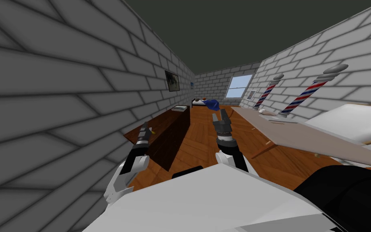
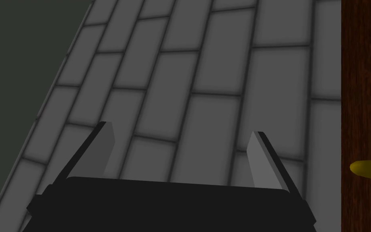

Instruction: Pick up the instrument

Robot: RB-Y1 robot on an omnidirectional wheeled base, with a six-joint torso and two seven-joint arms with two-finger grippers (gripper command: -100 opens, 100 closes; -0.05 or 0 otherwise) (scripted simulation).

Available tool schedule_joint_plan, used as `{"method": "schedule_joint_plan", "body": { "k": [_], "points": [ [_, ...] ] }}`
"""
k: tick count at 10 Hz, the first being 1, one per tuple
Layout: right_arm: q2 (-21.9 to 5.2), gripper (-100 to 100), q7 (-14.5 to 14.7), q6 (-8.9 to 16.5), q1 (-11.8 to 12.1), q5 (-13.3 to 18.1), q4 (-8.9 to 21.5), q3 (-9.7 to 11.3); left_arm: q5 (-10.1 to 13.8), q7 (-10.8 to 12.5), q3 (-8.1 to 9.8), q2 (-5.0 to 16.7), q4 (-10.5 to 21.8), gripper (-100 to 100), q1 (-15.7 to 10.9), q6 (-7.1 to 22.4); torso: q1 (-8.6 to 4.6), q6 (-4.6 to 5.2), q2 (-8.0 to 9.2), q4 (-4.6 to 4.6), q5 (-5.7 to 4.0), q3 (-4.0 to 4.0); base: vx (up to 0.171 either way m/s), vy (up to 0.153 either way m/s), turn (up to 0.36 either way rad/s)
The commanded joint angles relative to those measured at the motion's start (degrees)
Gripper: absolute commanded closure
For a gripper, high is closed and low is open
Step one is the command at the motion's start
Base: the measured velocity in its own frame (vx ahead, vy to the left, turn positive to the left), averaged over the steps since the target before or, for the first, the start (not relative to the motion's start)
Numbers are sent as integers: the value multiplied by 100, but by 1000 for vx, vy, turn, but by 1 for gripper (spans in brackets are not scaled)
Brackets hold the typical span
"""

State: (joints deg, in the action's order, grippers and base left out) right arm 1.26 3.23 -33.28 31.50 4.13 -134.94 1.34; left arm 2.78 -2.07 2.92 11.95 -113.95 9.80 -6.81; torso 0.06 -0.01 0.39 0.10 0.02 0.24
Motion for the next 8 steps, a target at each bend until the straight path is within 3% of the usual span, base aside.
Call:
{"method": "schedule_joint_plan", "body": {
  "k": [1, 2, 3, 4, 5, 6, 7, 8],
  "points": [
    [0, 0, 0, 0, 0, 0, 0, 0, 106, -52, 51, 41, 259, -100, -286, 276, 0, 0, 0, 0, 0, 0, -113, 0, -100],
    [0, 0, 0, 0, 0, 0, 0, 0, 106, -52, 51, 41, 259, -100, -305, 276, 0, 1, 1, -1, 0, 0, -95, 11, -41],
    [0, 0, 0, 0, 0, 0, 0, 0, 193, -113, 83, 60, 473, -100, -520, 525, 3, -1, -5, -1, 1, -3, -97, 11, -72],
    [0, 0, 0, 0, 0, 0, 0, 0, 193, -113, 83, 60, 490, -100, -566, 525, 4, 1, -6, -2, 1, -4, -83, 13, -49],
    [0, 0, 0, 0, 0, 0, 0, 0, 281, -179, 109, 82, 733, -100, -774, 744, 5, -1, -10, -2, 1, -6, -119, 9, -82],
    [0, 0, 0, 0, 0, 0, 0, 0, 281, -179, 109, 82, 737, -100, -834, 784, 4, 1, -1, -1, 1, -2, -93, 2, -53],
    [0, 0, 0, 0, 0, 0, 0, 0, 369, -253, 130, 105, 918, -100, -1019, 1038, 2, -1, -7, -1, 0, -4, -92, 12, -83],
    [0, 0, 0, 0, 0, 0, 0, 0, 369, -253, 130, 105, 999, -100, -1111, 1052, 5, 1, -8, -2, 1, -5, -78, 16, -44]
  ]
}}
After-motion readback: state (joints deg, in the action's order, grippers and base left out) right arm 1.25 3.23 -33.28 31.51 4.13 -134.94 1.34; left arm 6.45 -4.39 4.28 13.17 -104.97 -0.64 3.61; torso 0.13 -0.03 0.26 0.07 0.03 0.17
